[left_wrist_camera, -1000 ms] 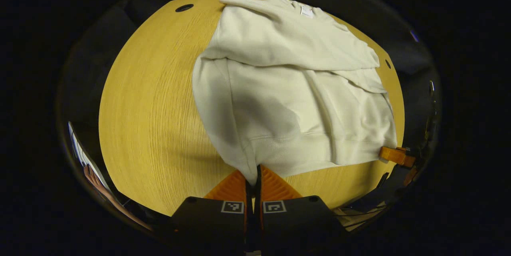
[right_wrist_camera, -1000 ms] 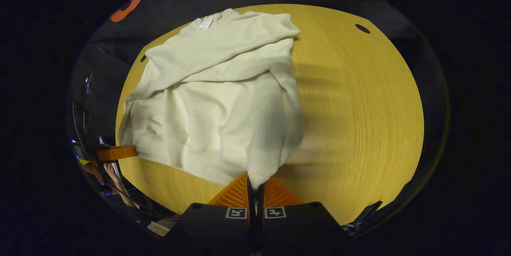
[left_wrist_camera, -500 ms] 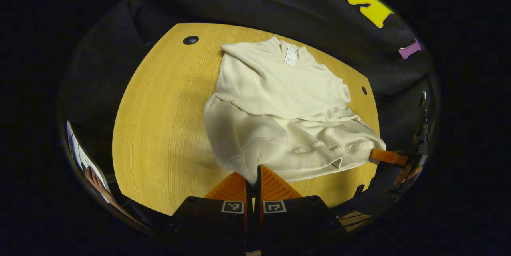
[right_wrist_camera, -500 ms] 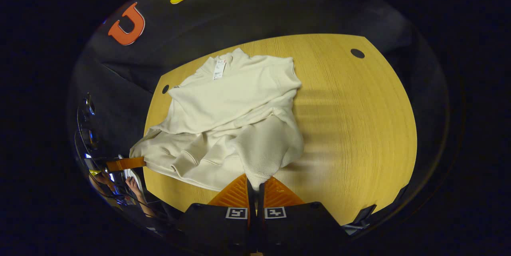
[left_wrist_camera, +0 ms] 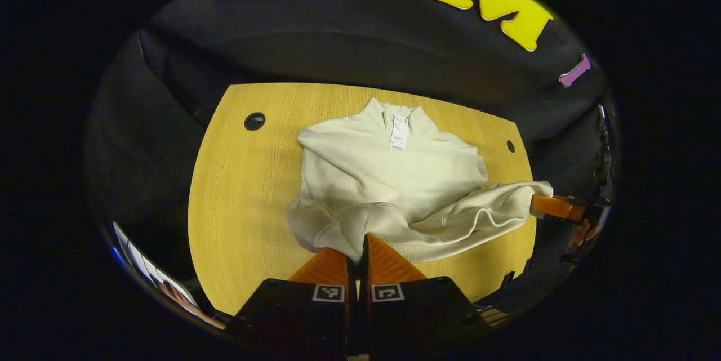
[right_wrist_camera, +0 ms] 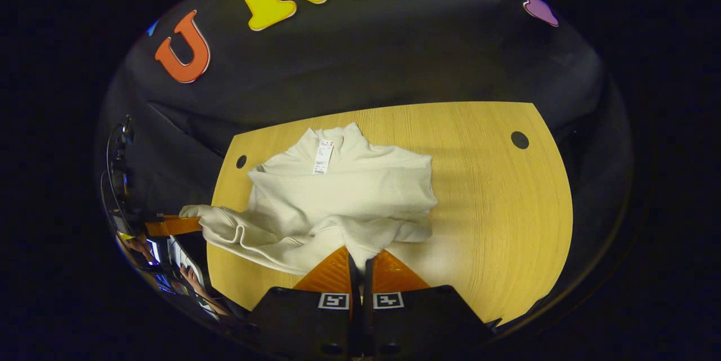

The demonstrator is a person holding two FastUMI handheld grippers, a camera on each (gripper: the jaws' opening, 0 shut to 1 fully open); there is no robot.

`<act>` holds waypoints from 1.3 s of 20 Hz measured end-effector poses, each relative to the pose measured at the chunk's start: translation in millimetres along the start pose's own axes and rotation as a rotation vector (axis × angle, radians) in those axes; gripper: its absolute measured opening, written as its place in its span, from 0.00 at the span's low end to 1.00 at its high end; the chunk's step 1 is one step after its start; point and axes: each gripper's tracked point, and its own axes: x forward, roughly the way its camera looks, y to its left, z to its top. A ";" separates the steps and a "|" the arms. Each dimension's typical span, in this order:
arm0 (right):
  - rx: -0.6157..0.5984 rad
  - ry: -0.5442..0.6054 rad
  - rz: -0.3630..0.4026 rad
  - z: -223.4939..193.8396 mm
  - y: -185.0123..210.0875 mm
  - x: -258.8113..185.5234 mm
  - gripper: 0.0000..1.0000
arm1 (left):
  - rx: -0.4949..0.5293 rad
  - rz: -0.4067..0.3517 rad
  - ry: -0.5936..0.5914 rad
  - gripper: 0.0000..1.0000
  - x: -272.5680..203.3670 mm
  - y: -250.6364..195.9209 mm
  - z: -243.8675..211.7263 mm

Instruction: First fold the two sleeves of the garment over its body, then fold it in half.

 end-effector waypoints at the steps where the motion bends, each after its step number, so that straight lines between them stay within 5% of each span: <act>1: 0.009 0.005 0.001 9.4 -1.1 9.0 0.01 | -0.002 0.006 0.001 0.03 0.3 16.2 7.6; 6: 0.055 0.039 -0.026 47.5 -6.6 70.4 0.01 | 0.030 0.047 0.045 0.03 32.9 76.2 31.9; 11: 0.081 0.048 -0.062 59.2 -8.5 116.4 0.00 | 0.043 0.066 0.073 0.03 91.9 23.6 34.3; 16: 0.097 0.009 -0.062 70.5 -5.2 119.5 0.04 | 0.066 0.052 -0.027 0.11 94.8 35.8 58.2; 18: 0.088 -0.025 -0.056 77.0 -2.0 117.3 0.08 | 0.084 0.037 -0.060 0.21 96.1 33.1 66.3; 21: 0.059 -0.120 -0.105 94.4 -7.9 108.7 0.23 | 0.067 0.053 -0.081 0.89 88.0 37.9 66.7; 24: 0.032 -0.196 -0.079 107.9 2.0 90.6 0.48 | 0.034 0.033 -0.130 0.93 75.0 32.5 68.8; 26: 0.011 -0.233 -0.091 109.0 3.3 72.2 0.79 | 0.019 0.016 -0.178 0.99 62.6 31.9 72.2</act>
